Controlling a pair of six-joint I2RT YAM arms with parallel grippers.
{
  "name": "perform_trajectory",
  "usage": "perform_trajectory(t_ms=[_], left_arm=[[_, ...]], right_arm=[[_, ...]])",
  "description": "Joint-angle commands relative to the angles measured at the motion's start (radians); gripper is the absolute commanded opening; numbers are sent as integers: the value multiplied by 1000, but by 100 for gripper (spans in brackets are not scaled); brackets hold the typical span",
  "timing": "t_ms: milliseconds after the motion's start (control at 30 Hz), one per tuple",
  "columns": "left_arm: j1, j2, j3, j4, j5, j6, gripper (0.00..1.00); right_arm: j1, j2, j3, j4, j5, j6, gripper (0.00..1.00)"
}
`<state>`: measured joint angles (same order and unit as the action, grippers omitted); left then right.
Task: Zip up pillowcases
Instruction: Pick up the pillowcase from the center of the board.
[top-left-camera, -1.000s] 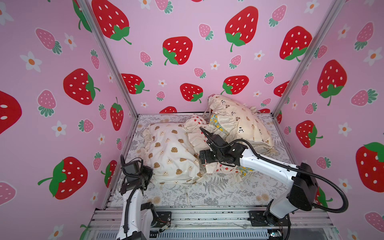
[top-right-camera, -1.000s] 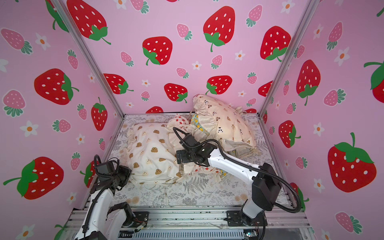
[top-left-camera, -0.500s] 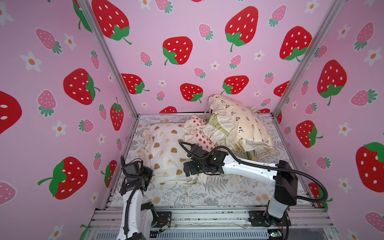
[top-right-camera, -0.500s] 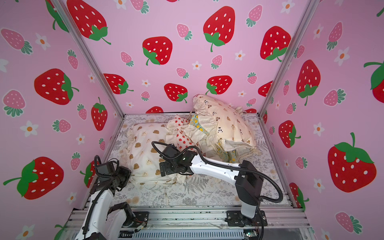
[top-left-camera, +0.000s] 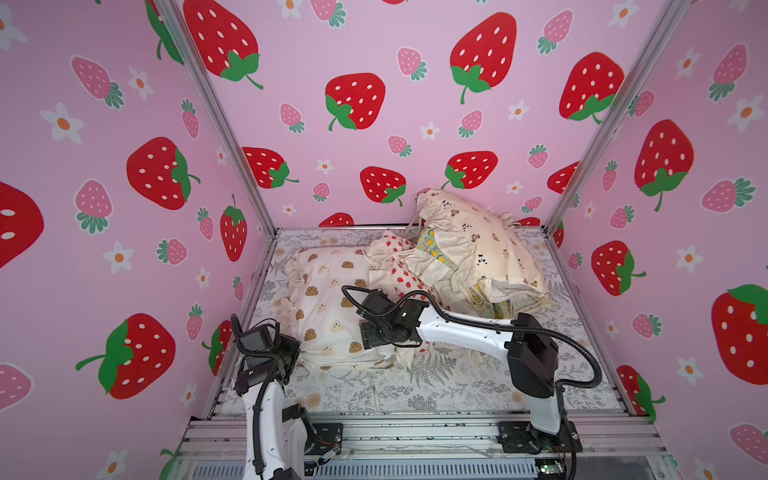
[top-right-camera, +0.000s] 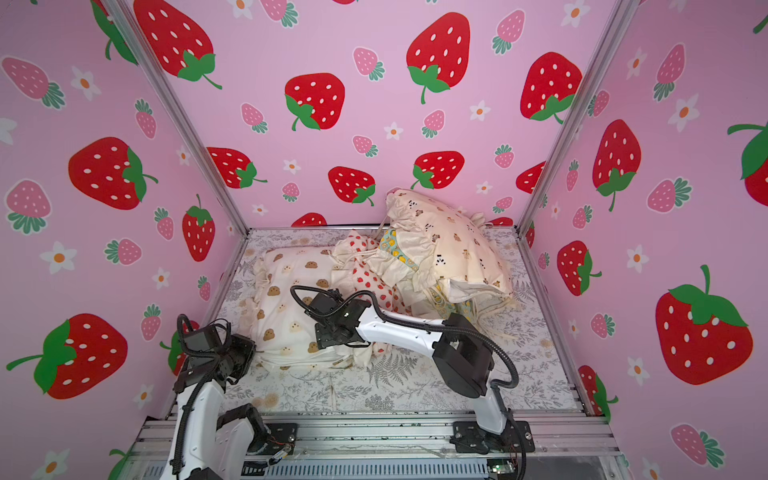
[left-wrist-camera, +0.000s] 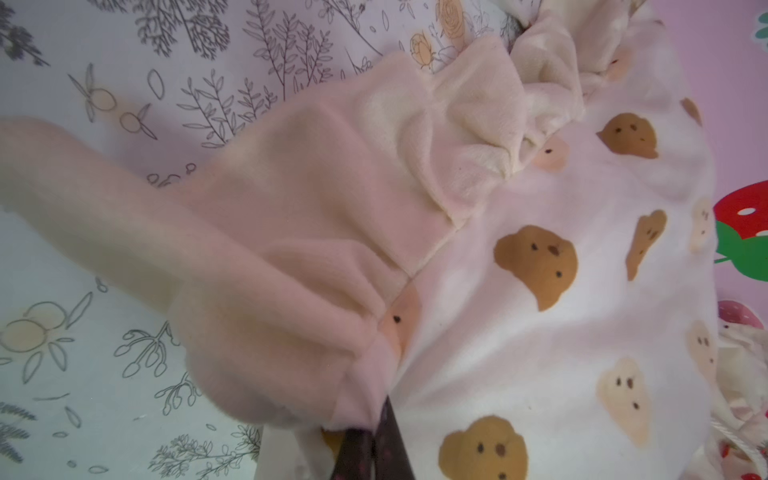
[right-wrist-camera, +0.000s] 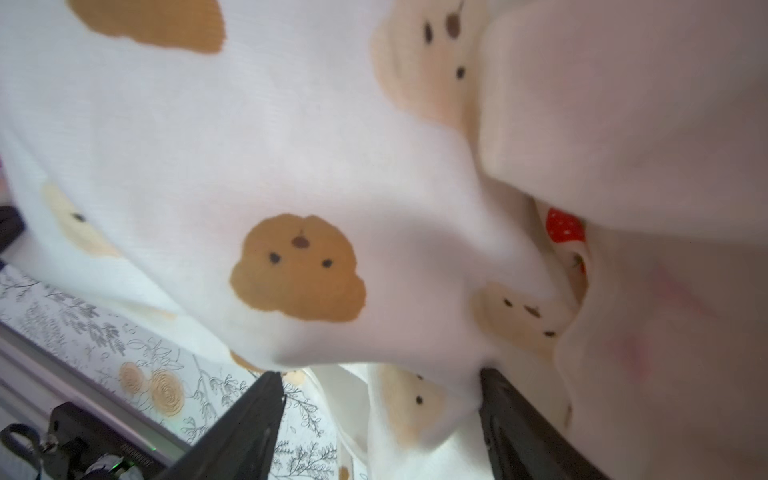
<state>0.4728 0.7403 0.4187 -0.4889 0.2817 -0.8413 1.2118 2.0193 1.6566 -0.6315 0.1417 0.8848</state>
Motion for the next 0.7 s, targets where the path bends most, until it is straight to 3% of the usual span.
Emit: perform_trajectory(t_ms=[0,233,433,667], left_arm=[[29,3,55,-65,14,33,0],[65,-2,87,-98,30,61,0],[72,-1,100,-99,57,56,0],[72,-17,91,-82,86,17,0]], right_arm=[[-12,48,72,-47,53,-23,76],[-22,157,199,-60,122,-81,71],[-60,216,267,37,134,-187,51],[-74,274,386,159,127,-347,16]])
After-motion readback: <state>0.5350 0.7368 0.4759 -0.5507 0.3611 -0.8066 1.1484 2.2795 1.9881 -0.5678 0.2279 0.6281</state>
